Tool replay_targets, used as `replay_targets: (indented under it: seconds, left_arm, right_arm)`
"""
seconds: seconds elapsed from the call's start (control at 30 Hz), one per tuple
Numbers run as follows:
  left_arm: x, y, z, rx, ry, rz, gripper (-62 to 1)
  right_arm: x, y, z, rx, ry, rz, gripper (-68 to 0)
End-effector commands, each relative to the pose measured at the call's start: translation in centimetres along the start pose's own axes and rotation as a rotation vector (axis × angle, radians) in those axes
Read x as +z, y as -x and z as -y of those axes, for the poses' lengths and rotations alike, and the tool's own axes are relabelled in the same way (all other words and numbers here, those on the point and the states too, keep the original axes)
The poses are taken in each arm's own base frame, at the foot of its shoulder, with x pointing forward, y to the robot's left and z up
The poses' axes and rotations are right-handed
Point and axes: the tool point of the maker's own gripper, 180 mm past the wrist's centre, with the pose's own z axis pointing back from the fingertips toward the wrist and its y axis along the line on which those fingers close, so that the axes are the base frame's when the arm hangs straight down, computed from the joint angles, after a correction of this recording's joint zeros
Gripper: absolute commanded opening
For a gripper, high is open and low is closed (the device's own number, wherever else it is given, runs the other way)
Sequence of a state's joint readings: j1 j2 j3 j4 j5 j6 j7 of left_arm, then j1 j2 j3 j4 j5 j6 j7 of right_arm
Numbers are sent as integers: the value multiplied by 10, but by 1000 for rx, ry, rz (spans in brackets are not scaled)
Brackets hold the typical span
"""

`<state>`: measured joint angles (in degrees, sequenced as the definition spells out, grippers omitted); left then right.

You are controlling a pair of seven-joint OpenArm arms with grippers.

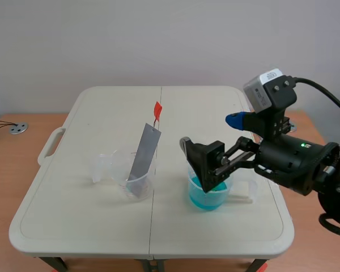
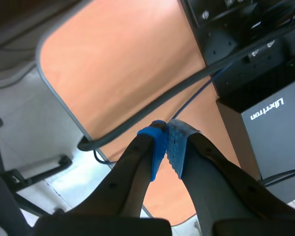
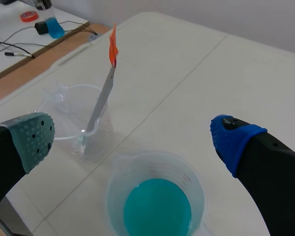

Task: Hold the metal plate by the orange handle, dip it into the blue solution, take it out and point at it, then put the plate back in the beaker on the left.
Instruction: 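Lift the metal plate out of the left beaker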

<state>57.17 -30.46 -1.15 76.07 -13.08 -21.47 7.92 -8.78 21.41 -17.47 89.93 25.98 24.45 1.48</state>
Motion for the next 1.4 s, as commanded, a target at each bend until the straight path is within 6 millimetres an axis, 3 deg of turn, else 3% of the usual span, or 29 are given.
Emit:
replay_targets:
  seconds: [0.0,0.3,0.77,1.1,1.17,1.37]
  left_arm:
    - [-2,-3,5,18,11,18,-592]
    - [-11,18,16,49,13,-27,-592]
    - [-11,17,17,52,13,-25,-592]
    - [-11,16,16,51,12,-23,-593]
    - [-11,16,16,52,12,-22,-592]
    - [-11,16,16,54,12,-21,-592]
  right_arm:
    - [-7,-18,4,11,1,53,-12]
    - [-39,-26,7,-37,1,63,-12]
    - [-93,-19,-9,-95,-62,16,-12]
    - [-108,-21,-28,-75,-92,9,-19]
    - [-109,-21,-30,-66,-94,7,-59]
    - [-110,-22,-30,-66,-94,8,-266]
